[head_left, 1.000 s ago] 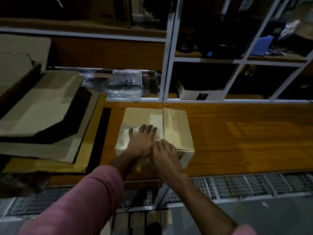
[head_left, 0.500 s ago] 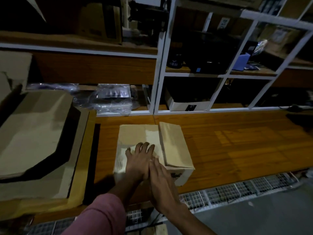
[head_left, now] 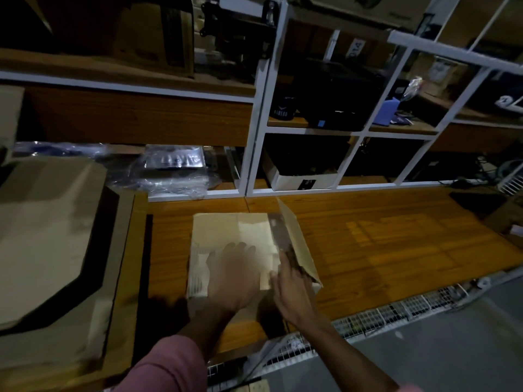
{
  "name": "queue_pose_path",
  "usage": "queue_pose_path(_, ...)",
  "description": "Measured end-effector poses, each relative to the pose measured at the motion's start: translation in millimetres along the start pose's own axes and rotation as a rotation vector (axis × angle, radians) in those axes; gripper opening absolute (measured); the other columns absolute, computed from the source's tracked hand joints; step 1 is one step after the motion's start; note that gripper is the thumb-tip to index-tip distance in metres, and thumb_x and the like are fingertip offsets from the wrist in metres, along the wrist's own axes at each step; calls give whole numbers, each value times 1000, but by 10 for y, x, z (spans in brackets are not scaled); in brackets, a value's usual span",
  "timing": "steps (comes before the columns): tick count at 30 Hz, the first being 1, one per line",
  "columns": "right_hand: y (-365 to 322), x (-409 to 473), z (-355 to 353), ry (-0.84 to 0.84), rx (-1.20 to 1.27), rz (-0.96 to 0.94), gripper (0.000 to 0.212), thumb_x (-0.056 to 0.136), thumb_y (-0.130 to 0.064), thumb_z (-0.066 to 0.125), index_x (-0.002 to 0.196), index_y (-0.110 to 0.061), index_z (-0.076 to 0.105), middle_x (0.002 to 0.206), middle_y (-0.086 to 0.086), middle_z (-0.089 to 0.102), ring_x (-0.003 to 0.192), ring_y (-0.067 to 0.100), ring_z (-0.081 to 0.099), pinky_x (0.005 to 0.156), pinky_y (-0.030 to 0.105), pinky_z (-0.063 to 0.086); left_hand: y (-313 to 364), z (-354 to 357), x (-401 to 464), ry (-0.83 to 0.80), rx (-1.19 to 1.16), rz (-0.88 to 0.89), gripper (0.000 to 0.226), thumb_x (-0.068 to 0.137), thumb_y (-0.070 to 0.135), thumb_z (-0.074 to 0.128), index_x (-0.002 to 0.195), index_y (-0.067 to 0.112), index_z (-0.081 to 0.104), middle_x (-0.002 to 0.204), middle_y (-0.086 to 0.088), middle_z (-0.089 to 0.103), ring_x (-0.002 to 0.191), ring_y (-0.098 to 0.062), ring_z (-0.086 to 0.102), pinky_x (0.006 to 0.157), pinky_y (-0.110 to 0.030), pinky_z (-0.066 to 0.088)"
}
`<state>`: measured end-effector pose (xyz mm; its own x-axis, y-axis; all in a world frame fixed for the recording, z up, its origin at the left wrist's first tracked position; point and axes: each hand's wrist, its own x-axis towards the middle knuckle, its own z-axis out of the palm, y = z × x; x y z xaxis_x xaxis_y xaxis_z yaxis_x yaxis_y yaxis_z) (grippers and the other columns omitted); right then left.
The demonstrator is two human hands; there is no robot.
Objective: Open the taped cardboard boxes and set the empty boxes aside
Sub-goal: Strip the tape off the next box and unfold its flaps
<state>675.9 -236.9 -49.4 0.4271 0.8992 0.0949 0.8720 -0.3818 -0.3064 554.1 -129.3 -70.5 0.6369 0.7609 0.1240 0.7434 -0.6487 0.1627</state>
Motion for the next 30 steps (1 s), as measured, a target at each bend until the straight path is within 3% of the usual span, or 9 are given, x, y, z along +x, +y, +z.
queue_pose_path(2,85,85,-12,42,-3,24,54,107,-35,36,156,-12,30,162,14,32,142,34,40,109,48,44,-13,14,6,-2,7,2,58,90,45,34,143,26,51,145,-3,55,135,-30,47,104,-62,31)
queue_pose_path(6,310,267,-5,180,-109,34,48,99,-30,42,138,-5,52,142,23,55,134,42,50,109,54,44,-48,29,33,18,18,2,57,90,44,38,141,26,54,144,-2,56,134,-29,49,105,-62,29)
queue_pose_path(8,432,372,-16,152,-101,87,52,96,-30,37,134,1,55,132,25,61,124,42,57,110,52,43,-37,24,75,22,16,3,56,90,44,40,140,25,56,143,-3,58,132,-30,50,105,-62,30)
queue_pose_path(11,595,457,32,117,-27,149,54,92,-22,45,131,14,55,128,32,62,119,45,61,111,53,41,-6,38,98,39,25,7,56,90,45,41,140,25,56,143,-3,58,133,-30,50,105,-63,30)
queue_pose_path(15,735,513,69,102,80,197,53,91,-18,47,134,12,53,133,30,60,122,47,58,111,53,40,25,50,154,46,28,16,57,91,46,39,140,23,58,143,-5,59,133,-31,50,105,-63,31)
queue_pose_path(18,914,597,35,82,132,262,54,98,-30,35,138,3,50,134,22,58,118,44,57,103,49,44,91,49,248,29,26,24,57,91,46,39,141,24,56,145,-3,57,135,-30,49,105,-64,30)
queue_pose_path(21,1036,696,14,-7,300,409,55,106,-41,41,146,-3,42,141,19,53,125,41,54,96,44,47,129,27,292,-4,49,27,60,91,47,36,144,25,52,149,-3,54,137,-29,47,106,-62,30)
queue_pose_path(23,1081,765,40,-75,410,459,54,106,-46,42,143,-7,46,137,16,58,121,39,57,89,39,47,139,7,313,-8,64,11,61,91,47,34,147,26,49,151,-1,52,139,-26,45,107,-61,29)
queue_pose_path(30,1197,900,90,41,423,426,37,109,-33,39,117,-9,66,102,16,67,84,32,57,67,34,39,128,51,411,-14,101,26,65,92,54,33,151,27,41,156,-3,43,142,-27,39,110,-60,26)
